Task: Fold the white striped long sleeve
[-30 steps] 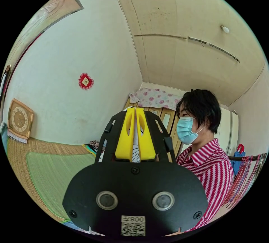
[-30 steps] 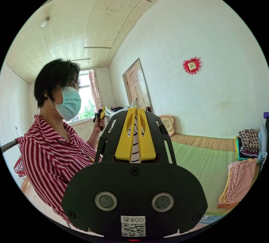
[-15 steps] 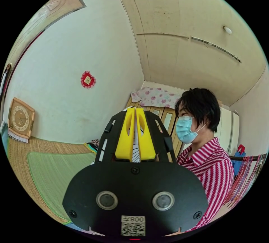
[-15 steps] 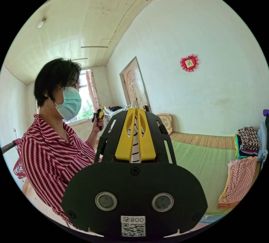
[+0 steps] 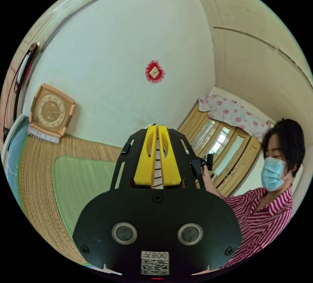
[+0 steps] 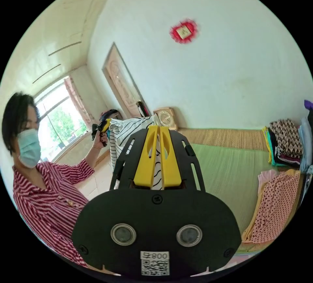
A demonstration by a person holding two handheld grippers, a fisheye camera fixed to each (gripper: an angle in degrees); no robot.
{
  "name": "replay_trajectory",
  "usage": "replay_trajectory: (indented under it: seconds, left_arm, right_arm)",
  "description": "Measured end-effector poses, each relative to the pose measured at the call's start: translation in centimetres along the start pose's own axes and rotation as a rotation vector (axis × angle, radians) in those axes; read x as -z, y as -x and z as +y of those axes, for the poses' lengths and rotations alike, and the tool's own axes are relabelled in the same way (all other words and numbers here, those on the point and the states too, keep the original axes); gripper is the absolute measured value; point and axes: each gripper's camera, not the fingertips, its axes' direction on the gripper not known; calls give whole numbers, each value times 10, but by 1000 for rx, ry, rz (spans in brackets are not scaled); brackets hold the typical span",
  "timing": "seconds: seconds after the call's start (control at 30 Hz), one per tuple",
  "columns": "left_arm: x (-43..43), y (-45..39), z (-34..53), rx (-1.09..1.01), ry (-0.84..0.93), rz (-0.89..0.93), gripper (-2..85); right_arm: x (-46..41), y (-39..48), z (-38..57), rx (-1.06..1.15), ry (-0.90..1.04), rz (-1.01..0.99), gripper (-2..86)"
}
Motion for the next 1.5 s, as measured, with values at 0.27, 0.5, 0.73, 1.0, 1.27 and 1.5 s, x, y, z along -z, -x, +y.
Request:
replay_trajectory:
  seconds: [0.27,0.5,0.73,1.0,1.27,1.5]
  left_arm:
    - [-141,124,-21,482,240,-240,36]
    - [-137,90,15,569,511,-333,50]
    - [-120,-7,-4,488,722,-610,27]
    - [-145,-59,-84,286,941,-879,3]
    - [-109,-92,-170,413,759,-1004,1]
    - [-138,-165,-182,347,738,-787,2]
  right_arm:
    - [-193,-220,41,-472,252,19,1]
    - [-230,-248,178,-569,377,42,0]
    - [-221,-199,270,-630,444,200,0]
    - [-236,-170,300,-649,574,438,0]
    - [-264,-149,294,-610,667,497,0]
    - [-258,-155,272,-588,748,632,0]
